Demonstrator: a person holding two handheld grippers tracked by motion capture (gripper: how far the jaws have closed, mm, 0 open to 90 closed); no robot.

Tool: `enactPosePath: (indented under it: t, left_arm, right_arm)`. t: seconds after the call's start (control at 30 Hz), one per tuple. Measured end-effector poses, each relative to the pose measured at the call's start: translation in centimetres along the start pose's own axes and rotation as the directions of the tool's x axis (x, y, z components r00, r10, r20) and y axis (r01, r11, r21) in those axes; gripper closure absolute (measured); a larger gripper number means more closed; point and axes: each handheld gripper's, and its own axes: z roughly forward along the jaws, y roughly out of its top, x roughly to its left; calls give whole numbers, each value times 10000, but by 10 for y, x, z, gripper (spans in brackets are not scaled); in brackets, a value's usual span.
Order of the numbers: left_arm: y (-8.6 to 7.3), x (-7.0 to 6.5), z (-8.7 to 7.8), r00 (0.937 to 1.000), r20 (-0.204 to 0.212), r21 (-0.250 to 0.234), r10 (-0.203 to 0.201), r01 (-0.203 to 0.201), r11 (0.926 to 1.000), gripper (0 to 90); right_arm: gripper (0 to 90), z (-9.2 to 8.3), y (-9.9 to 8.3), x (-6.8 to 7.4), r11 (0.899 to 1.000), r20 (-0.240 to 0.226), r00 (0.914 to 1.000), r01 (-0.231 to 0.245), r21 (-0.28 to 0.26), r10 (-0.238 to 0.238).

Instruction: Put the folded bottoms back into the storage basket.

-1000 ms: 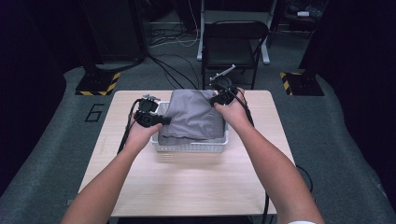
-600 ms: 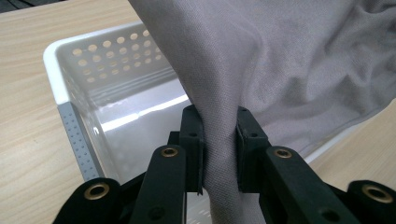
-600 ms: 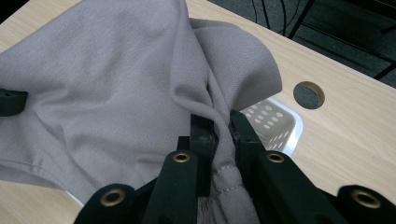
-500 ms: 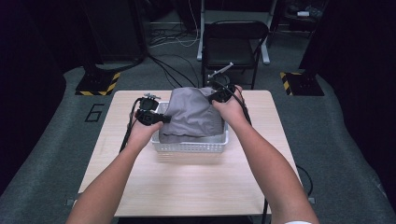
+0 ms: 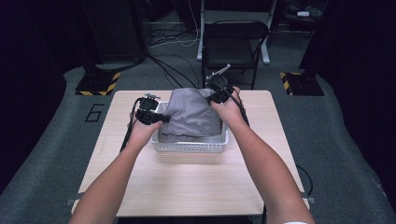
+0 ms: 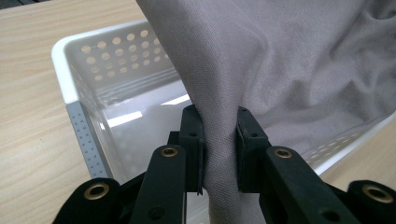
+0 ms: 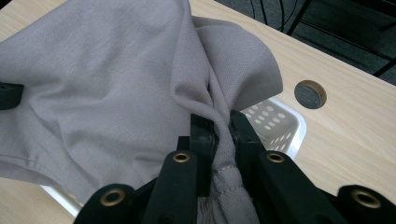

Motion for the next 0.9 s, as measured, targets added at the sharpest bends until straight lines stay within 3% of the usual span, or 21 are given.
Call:
enactPosePath:
  t: [0.13, 0.4, 0.9]
  left_arm:
    - [-1, 0, 7, 10000, -71, 79, 66, -66, 9999, 764]
    - [-1, 4, 17, 9997, -138, 110, -201, 202, 9997, 765]
    - [-11, 10, 28, 9989, -285, 256, -372, 379, 9990, 764]
  right_arm:
    - [821, 4, -2, 0, 9999, 54, 10000, -79, 91, 78]
    - [820, 9, -4, -2, 9996, 85, 9997, -244, 125, 243]
    - [819, 26, -9, 3, 9996, 217, 9997, -138, 244, 133]
